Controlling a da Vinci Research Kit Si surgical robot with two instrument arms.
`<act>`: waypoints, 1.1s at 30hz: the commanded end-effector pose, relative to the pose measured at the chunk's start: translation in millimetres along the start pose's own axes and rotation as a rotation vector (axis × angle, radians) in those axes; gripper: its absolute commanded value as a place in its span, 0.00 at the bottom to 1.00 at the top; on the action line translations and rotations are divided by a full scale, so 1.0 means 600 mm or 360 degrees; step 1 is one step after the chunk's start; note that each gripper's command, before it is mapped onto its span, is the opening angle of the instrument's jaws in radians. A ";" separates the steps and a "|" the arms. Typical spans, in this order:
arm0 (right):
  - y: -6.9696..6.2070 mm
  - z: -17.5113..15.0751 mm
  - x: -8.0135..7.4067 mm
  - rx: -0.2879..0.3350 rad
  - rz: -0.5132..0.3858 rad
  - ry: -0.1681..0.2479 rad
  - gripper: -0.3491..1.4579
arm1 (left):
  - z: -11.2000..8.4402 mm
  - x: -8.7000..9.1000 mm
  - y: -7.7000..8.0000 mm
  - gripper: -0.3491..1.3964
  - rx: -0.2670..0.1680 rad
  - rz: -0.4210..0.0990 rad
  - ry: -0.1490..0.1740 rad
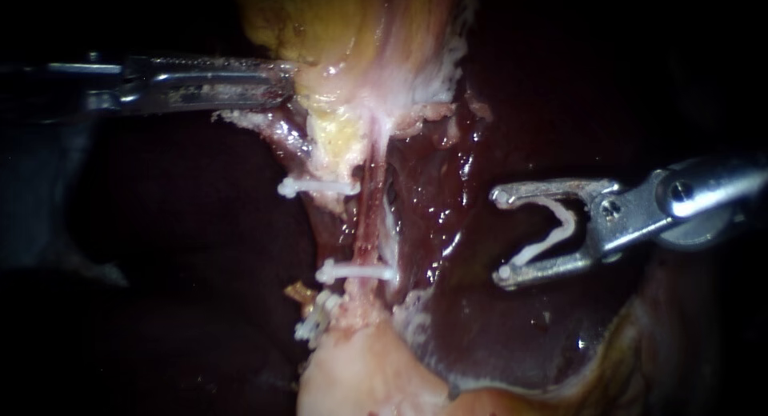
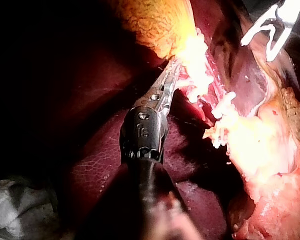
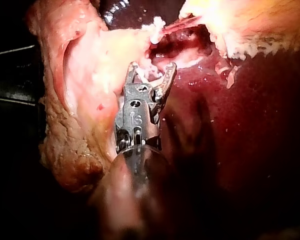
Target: Clipping second clip right tube
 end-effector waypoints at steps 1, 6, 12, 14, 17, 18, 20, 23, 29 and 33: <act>0.0000 0.0000 0.0000 0.0000 0.0001 0.0000 0.47 | -0.0005 0.0004 0.0001 0.00 -0.0003 -0.0002 -0.0001; 0.0001 -0.0001 0.0001 0.0000 -0.0008 0.0000 0.47 | -0.0048 0.0043 0.0006 0.00 -0.0028 -0.0024 -0.0001; 0.0003 -0.0001 0.0002 -0.0001 -0.0006 -0.0001 0.47 | -0.0108 0.0093 0.0016 0.00 -0.0019 -0.0061 0.0072; 0.0003 -0.0001 0.0003 0.0000 -0.0006 0.0000 0.47 | -0.0119 0.0101 0.0019 0.00 -0.0022 -0.0077 0.0084; 0.0002 0.0000 0.0006 0.0009 -0.0005 0.0002 0.47 | -0.0129 0.0106 0.0021 0.00 -0.0018 -0.0081 0.0089; 0.0001 0.0002 0.0008 0.0008 -0.0005 0.0002 0.47 | -0.0130 0.0105 0.0022 0.00 -0.0017 -0.0081 0.0089; 0.0000 0.0009 0.0014 0.0020 -0.0003 0.0001 0.47 | -0.0129 0.0103 0.0022 0.00 -0.0016 -0.0080 0.0089; -0.0001 0.0031 0.0027 0.0029 0.0058 0.0020 0.47 | -0.0128 0.0100 0.0023 0.00 -0.0015 -0.0079 0.0090; 0.0006 0.0095 0.0048 0.0016 0.0305 0.0106 0.47 | -0.0126 0.0096 0.0024 0.00 -0.0011 -0.0077 0.0091; 0.0012 0.0144 0.0052 0.0002 0.0390 0.0110 0.47 | -0.0125 0.0095 0.0025 0.00 -0.0010 -0.0076 0.0092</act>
